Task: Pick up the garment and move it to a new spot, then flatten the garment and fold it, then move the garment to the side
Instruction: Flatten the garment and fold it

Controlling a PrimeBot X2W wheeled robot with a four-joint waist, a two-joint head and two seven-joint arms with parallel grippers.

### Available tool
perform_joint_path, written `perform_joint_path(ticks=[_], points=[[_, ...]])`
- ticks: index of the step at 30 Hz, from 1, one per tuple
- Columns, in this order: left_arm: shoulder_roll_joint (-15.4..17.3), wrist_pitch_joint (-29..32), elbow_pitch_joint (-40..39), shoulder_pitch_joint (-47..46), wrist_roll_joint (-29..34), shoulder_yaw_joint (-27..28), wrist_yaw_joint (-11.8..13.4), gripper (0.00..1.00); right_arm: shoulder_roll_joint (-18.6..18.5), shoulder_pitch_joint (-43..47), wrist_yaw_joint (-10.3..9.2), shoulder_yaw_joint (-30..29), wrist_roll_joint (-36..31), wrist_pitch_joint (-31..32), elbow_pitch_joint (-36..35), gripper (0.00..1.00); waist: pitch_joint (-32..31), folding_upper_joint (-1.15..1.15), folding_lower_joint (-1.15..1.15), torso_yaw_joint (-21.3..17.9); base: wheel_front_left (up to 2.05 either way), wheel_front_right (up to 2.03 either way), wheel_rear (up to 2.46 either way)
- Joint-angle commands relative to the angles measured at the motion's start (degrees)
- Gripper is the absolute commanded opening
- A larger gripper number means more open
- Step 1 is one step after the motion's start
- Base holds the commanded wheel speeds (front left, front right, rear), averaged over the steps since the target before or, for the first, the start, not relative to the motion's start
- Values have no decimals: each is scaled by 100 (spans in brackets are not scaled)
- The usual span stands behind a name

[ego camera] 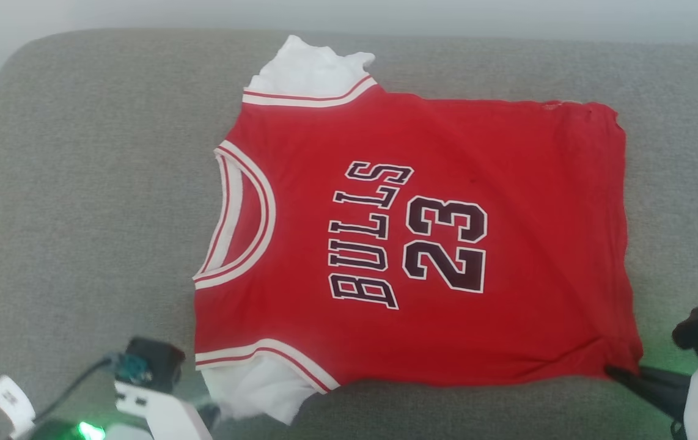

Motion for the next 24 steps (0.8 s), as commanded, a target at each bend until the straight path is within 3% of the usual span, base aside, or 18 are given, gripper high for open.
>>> perform_joint_path(ticks=[1, 6, 11, 20, 24], points=[[82, 8, -88, -206, 127, 77, 8, 0, 17, 23, -8, -77, 76, -81, 39, 0, 16, -1, 0, -49, 0, 0, 0], [410, 147, -202, -804, 423, 249, -105, 0, 163, -212, -8, -363, 91, -144, 286, 0, 20, -1, 0, -148, 0, 0, 0], [585, 298, -9, -1692, 637, 343, -513, 0, 439, -547, -8, -658, -11, 26, 563, 0, 67, -1, 0, -241, 0, 0, 0], [178, 115, 1396, -3330, 914, 158, -1505, 0, 1008, -1278, -8, -970, -387, 393, 1134, 0, 337, -1, 0, -345, 0, 0, 0], [-103, -16, 2067, -3778, 959, 47, -1757, 0, 1215, -1516, -8, -1002, -501, 512, 1348, 0, 453, -1, 0, -361, 0, 0, 0]])
